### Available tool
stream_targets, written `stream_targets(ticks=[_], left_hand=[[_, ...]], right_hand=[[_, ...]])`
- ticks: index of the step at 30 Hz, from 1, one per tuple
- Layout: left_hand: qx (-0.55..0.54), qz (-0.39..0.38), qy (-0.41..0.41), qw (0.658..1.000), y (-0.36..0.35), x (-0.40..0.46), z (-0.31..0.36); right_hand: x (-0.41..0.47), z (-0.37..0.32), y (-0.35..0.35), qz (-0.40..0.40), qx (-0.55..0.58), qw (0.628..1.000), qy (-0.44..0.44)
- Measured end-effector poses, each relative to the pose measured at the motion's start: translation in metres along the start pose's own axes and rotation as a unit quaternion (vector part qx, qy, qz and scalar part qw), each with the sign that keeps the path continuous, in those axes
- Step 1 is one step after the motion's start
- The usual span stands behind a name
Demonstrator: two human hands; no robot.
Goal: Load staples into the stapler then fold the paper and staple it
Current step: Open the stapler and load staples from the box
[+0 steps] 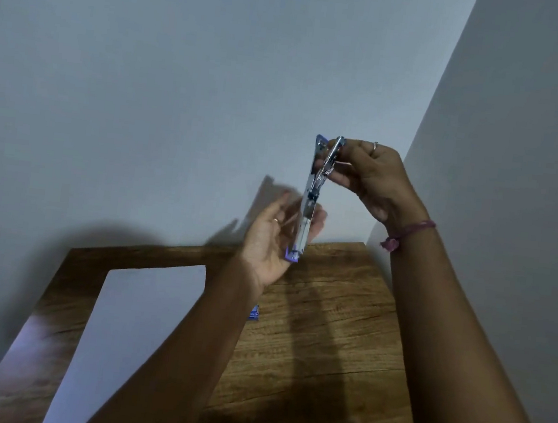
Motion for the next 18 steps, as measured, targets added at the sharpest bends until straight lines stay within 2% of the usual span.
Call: stream_targets(ticks=[2, 4, 10, 13, 15, 18], left_hand=[[0.009, -0.026, 0.048, 0.998, -0.005, 0.001, -0.012], [0.0, -0.045, 0.062, 0.997, -0.009, 0.002, -0.017], [-0.031, -0.014, 0.059, 0.998, 0.006, 0.008, -0.023], [-0.051, -0.008, 0.07, 0.996, 0.013, 0.007, -0.03], [-0.057, 0.003, 0.069, 0.996, 0.02, 0.007, -0.034], [-0.041, 0.019, 0.057, 0.997, 0.03, 0.007, -0.039]], right_hand=[[-0.001, 0.008, -0.002, -0.028, -0.052, 0.998, -0.028], [-0.003, 0.012, 0.001, -0.03, -0.077, 0.995, -0.047], [-0.013, 0.029, 0.01, -0.001, -0.086, 0.994, -0.064], [-0.021, 0.033, 0.014, 0.009, -0.14, 0.99, -0.035], [-0.027, 0.033, 0.019, 0.021, -0.217, 0.976, 0.01], [-0.038, 0.031, 0.019, 0.029, -0.377, 0.921, 0.092]])
Point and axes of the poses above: each hand's wrist, its own x-axis towards the middle knuckle, its own y-axis out of the back of the hand, z = x × y, the point moved 8 cm from there along x, towards the middle knuckle, and after that the axes turned 6 degrees about x, right-handed, at the moved point
